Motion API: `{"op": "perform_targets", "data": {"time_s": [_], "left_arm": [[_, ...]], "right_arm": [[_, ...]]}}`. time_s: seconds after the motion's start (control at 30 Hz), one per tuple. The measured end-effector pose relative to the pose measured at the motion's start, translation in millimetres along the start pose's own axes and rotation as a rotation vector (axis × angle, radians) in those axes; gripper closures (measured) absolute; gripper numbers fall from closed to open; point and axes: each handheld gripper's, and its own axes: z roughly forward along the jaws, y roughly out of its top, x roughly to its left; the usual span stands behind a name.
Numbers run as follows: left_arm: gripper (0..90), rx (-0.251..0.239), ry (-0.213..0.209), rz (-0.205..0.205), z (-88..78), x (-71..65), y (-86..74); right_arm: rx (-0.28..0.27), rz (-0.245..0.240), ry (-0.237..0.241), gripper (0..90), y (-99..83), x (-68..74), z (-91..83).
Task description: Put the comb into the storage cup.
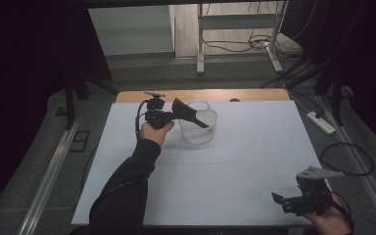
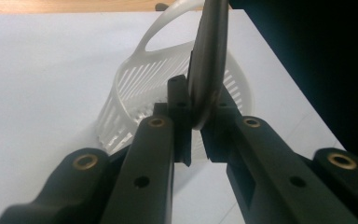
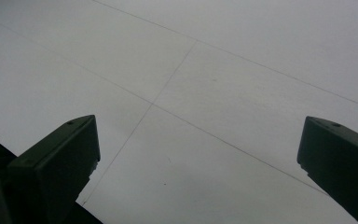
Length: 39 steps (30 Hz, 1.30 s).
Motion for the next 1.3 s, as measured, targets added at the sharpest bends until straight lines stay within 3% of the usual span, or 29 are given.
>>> {"op": "perform_targets", "data": {"time_s": [0.5,0.9,1.3], "left_arm": [[74.6,0.004,0.089,0.029,2.5,4.4,-4.4],[66.2,0.018,0.189,0.103,6.0,0.8,-5.4],[59.8,0.033,0.232,0.116,6.2,2.8,-6.7]], "right_arm": [[0.007,-0.002,0.003,0.0,0.2,0.1,0.5],[0.012,-0.003,0.003,0.0,0.2,0.0,0.9],[0.013,-0.002,0.004,0.0,0.3,-0.1,1.1]]}}
